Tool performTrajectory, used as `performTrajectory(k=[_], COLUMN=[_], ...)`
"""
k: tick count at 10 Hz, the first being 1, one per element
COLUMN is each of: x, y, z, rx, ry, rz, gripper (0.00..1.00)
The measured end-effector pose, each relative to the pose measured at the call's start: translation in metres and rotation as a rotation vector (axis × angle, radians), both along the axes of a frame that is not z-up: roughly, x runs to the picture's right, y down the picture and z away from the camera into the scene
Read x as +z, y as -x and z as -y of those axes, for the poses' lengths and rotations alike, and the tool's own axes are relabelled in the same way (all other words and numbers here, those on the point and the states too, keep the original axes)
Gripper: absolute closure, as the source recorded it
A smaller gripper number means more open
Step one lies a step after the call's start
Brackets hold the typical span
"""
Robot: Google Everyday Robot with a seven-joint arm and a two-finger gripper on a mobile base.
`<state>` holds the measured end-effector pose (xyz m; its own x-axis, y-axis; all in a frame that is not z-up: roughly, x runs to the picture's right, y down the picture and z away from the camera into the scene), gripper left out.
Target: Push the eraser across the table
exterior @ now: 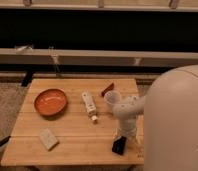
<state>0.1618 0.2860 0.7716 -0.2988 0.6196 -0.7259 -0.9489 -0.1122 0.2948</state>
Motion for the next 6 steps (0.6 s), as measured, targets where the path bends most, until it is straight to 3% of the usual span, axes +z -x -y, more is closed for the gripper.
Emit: performTrajectory(k=[6], x=[-0.004], y=[-0.028], z=[0.001], rx=[0.043], ry=[-0.012], rz=[-0.056], gripper=[0.20])
